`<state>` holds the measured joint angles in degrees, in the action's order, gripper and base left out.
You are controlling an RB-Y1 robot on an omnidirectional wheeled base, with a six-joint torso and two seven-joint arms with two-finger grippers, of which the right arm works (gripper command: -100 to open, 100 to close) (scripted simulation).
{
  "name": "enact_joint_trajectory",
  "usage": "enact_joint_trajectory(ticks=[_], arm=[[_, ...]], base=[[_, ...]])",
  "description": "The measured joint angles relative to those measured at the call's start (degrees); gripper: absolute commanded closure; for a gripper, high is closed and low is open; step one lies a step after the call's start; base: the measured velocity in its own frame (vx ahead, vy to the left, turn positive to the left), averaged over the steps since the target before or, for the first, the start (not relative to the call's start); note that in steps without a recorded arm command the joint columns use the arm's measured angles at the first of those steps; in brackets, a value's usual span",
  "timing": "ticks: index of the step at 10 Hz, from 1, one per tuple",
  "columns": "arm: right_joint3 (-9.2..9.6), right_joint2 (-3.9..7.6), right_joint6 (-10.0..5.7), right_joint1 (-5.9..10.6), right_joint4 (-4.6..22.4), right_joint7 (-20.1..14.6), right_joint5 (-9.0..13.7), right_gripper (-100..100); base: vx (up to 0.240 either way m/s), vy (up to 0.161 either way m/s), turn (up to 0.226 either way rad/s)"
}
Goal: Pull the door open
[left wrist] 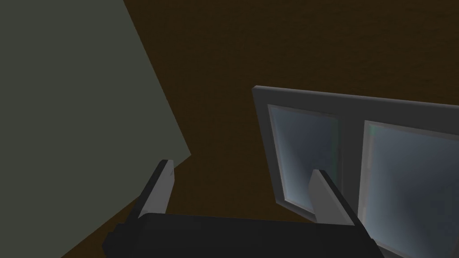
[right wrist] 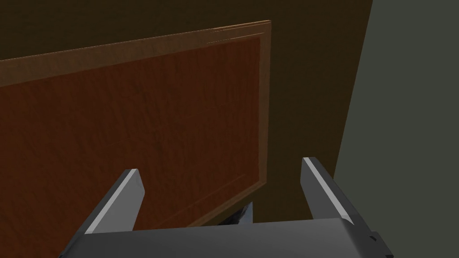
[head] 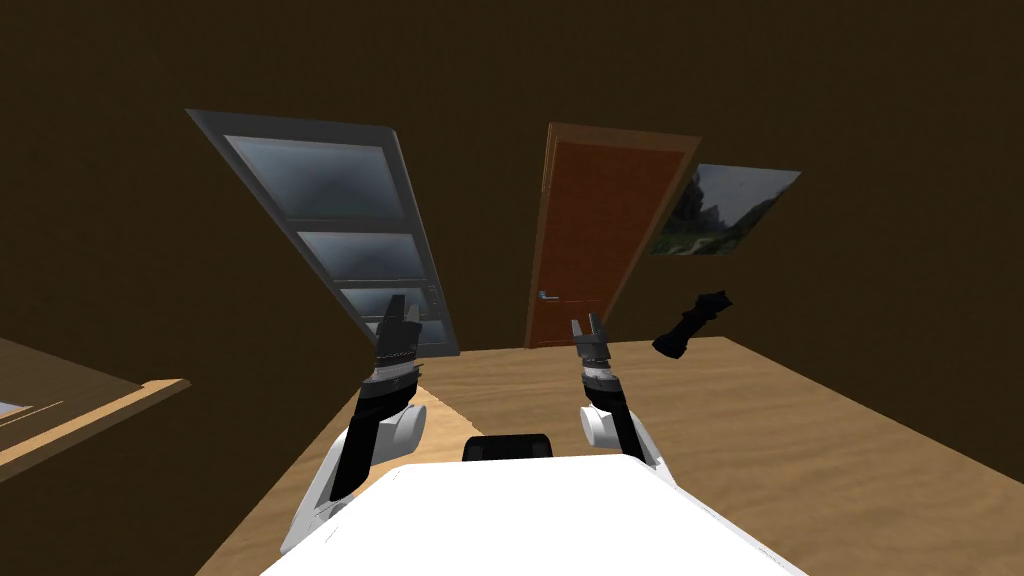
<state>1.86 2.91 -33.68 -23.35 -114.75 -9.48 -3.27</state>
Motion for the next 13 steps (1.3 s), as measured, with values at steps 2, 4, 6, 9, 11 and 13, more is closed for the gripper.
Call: enact_joint_trajectory(ticks=[2,4,6,9,11,13], arm=[[0.02,0.22,-0.82,0.50,2.98,0.20,0.08,-100],[-0.33,0.70,-1.54,1.36,6.17,0.22,0.35,-100],[-0.73,1.19,-2.29,2.39,9.59,0.18,0.65,-100],[-1.30,2.10,-2.82,3.29,13.77,0.01,1.16,-100],[-1.64,2.64,-3.64,3.83,17.02,-0.10,1.48,-100],[-1.97,2.98,-4.21,4.93,20.52,-0.03,1.74,-100]], base=[[0.106,-0.023,0.049],[0.094,-0.018,0.043],[0.097,-0.022,0.042],[0.104,-0.032,0.049],[0.093,-0.036,0.050],[0.087,-0.028,0.053]])
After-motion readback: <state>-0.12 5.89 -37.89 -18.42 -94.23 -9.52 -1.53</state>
